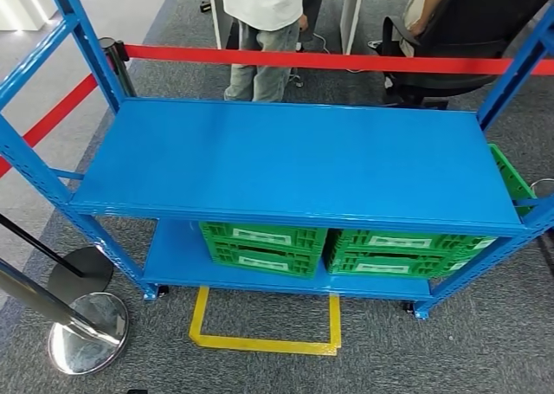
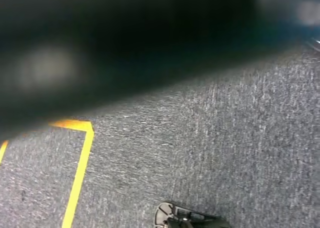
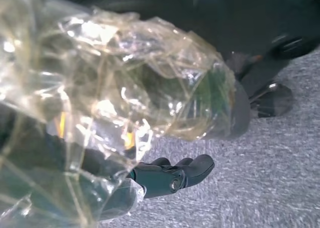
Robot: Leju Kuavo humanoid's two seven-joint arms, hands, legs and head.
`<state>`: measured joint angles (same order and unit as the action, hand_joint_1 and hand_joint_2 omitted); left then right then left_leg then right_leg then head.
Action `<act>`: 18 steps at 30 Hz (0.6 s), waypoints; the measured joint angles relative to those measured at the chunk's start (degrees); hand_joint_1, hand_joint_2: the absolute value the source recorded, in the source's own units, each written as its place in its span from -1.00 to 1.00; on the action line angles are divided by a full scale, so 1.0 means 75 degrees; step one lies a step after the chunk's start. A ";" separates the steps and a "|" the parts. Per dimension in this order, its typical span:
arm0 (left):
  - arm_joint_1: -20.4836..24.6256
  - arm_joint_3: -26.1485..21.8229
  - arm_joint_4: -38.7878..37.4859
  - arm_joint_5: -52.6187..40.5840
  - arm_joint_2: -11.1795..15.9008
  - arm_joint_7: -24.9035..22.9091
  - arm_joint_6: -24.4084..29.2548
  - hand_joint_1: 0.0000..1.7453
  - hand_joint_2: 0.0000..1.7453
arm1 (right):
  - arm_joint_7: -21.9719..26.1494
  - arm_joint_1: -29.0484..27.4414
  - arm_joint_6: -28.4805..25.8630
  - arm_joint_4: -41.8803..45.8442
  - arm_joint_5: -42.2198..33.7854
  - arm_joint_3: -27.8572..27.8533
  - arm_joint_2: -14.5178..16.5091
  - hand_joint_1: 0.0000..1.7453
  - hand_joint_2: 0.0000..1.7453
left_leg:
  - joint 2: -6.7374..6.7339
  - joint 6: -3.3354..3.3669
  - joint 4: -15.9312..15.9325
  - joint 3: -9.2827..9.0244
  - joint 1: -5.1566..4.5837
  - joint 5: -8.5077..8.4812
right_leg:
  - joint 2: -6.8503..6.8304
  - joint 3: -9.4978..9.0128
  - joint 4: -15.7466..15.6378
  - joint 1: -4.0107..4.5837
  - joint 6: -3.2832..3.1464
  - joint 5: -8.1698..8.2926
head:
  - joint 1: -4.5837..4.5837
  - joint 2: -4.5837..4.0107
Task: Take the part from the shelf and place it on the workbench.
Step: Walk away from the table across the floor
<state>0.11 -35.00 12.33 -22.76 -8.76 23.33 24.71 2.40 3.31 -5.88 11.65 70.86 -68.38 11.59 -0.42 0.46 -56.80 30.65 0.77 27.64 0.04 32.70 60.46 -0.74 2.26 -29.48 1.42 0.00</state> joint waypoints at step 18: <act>0.0015 0.0009 0.0000 -0.0267 0.0033 0.0269 -0.0070 -1.00 1.00 | -0.0187 0.0057 -0.0226 0.0003 0.0115 0.0062 0.0020 -1.00 1.00 | 0.0029 -0.0087 -0.0131 0.0124 -0.0047 -0.0021 | 0.0041 -0.0314 -0.0412 0.0127 -0.0249 0.0040 | 0.0077 0.0000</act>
<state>0.23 -34.93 12.33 -24.76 -8.51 25.35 24.19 1.00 3.73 -7.58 11.67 71.72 -67.91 11.74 -0.20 -0.19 -57.78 31.58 0.42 27.48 0.35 30.35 57.37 0.22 0.39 -29.18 2.00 0.00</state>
